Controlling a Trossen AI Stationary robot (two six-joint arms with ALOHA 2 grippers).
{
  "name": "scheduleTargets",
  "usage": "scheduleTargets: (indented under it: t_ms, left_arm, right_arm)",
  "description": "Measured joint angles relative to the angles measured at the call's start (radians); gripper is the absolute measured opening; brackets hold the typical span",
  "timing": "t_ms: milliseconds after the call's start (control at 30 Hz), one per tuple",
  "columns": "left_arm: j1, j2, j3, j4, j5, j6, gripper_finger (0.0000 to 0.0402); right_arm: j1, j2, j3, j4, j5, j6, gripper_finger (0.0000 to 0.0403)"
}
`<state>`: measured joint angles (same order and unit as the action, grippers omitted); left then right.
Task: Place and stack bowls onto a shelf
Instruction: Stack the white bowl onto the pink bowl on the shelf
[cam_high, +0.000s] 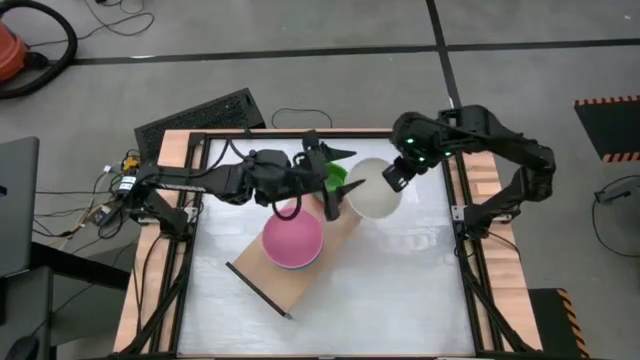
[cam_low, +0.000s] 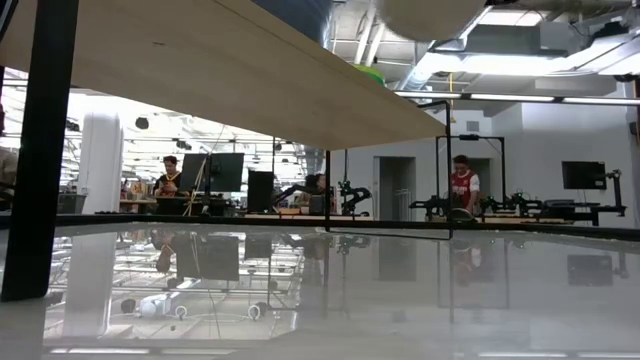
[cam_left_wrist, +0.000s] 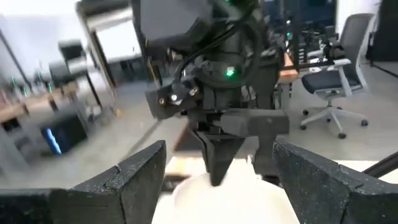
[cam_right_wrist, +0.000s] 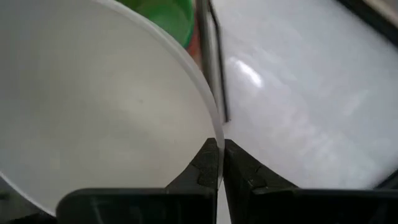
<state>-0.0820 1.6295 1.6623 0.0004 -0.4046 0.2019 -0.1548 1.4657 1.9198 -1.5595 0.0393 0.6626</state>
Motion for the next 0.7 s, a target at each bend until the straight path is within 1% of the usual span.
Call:
scheduleTargets:
  t_ms: [133,233,300,367,467,600,700]
  left_arm:
    - [0.031,0.000,0.001,-0.086,-0.004,-0.125,0.0279]
    - [0.043,0.000,0.037,-0.196,-0.015,-0.207,0.0278]
    - [0.043,-0.001,0.066,-0.244,-0.031,-0.247,0.0278]
    - [0.043,-0.002,0.091,-0.287,-0.069,-0.262,0.0278]
    - [0.044,-0.002,0.117,-0.303,-0.101,-0.263,0.0278]
    - [0.061,0.002,0.126,-0.299,-0.106,-0.286,0.0278]
    - [0.076,0.009,0.126,-0.309,-0.109,-0.321,0.0278]
  right_arm:
    - [0.001,0.042,0.000,-0.004,0.085,-0.050,0.0030]
    - [0.001,0.049,0.000,-0.004,0.150,-0.070,0.0030]
    - [0.000,0.047,0.000,-0.004,0.199,-0.072,0.0030]
    - [0.000,0.042,0.014,-0.009,0.240,-0.072,0.0030]
    - [0.001,0.038,0.062,-0.007,0.306,-0.079,0.0030]
    - [0.002,0.045,0.135,0.015,0.435,-0.109,0.0029]
    - [0.002,0.045,0.149,0.084,0.490,-0.146,0.0029]
